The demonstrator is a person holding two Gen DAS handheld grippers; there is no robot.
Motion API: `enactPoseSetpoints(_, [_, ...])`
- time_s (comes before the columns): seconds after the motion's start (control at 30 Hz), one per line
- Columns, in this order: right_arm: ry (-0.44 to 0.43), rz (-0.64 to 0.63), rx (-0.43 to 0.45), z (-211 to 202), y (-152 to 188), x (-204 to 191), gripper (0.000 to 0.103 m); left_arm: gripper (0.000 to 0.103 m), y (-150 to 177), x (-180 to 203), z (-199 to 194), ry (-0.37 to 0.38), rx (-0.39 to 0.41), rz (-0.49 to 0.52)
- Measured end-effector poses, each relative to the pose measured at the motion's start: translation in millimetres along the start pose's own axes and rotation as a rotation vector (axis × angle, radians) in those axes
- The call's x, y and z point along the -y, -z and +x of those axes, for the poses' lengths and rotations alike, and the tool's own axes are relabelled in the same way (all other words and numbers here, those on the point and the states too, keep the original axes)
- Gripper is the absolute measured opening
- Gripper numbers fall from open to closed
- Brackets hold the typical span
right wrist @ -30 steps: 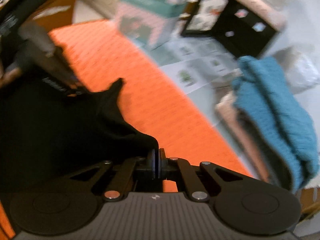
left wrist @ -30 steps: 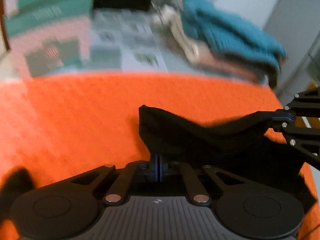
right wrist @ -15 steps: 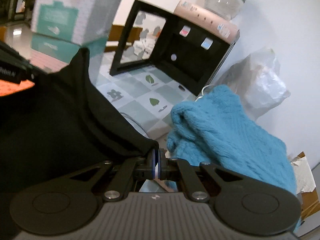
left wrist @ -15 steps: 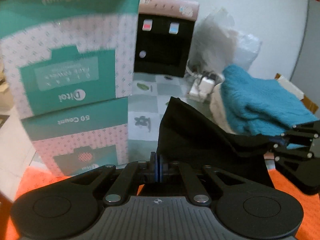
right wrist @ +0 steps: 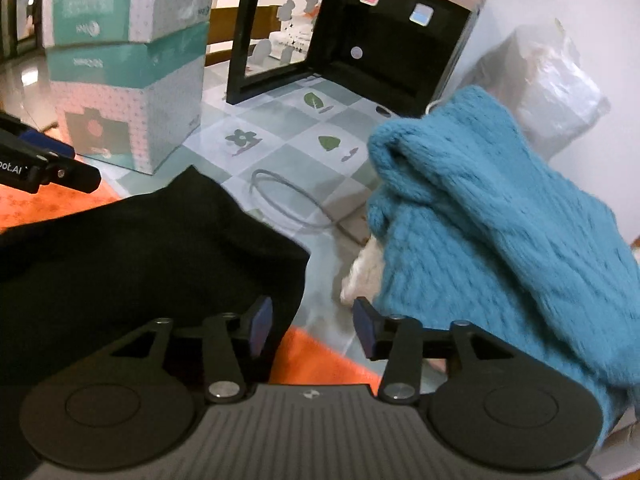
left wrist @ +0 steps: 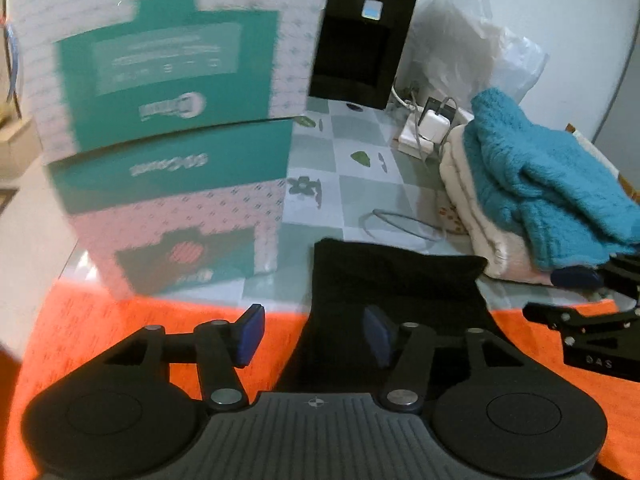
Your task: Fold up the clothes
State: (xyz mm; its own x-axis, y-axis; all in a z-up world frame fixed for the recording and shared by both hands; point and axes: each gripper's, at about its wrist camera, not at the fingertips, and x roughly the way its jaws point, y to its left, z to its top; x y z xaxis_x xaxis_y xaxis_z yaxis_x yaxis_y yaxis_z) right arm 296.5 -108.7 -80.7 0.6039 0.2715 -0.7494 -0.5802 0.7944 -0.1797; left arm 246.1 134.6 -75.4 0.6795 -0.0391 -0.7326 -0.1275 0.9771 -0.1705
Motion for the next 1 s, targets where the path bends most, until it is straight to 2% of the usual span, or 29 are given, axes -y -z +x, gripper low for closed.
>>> enactPoseSetpoints(0.13, [-0.031,0.039,-0.027,-23.5,14.3,-2.2,0.067,0.06,13.5,-6.3,-40.7,0.055,0.0,-0.039])
enactPoseSetpoints(0.37, [-0.09,0.106,-0.059,-103.8,57.3,-14.1,0.075,0.063,48.9,-20.8,-116.0,0.066,0.013,-0.056])
enactPoseSetpoints(0.5, [-0.118,0.16,-0.079,-142.5,88.3,-26.4,0.076,0.064,78.2,-32.4,-153.0,0.04,0.007,-0.058])
enactPoseSetpoints(0.73, [-0.15,0.243,-0.091,-185.8,144.7,-59.9,0.076,0.065,139.2,-54.6,-196.5,-0.002,-0.03,-0.098])
enactPoseSetpoints(0.87, [-0.165,0.238,-0.088,-203.8,167.5,-80.4,0.076,0.065,174.0,-66.5,-216.1,-0.011,-0.046,-0.134])
enactPoseSetpoints(1.0, [-0.14,0.218,-0.096,-213.7,188.7,-92.7,0.076,0.066,208.4,-70.0,-230.7,-0.012,-0.066,-0.152])
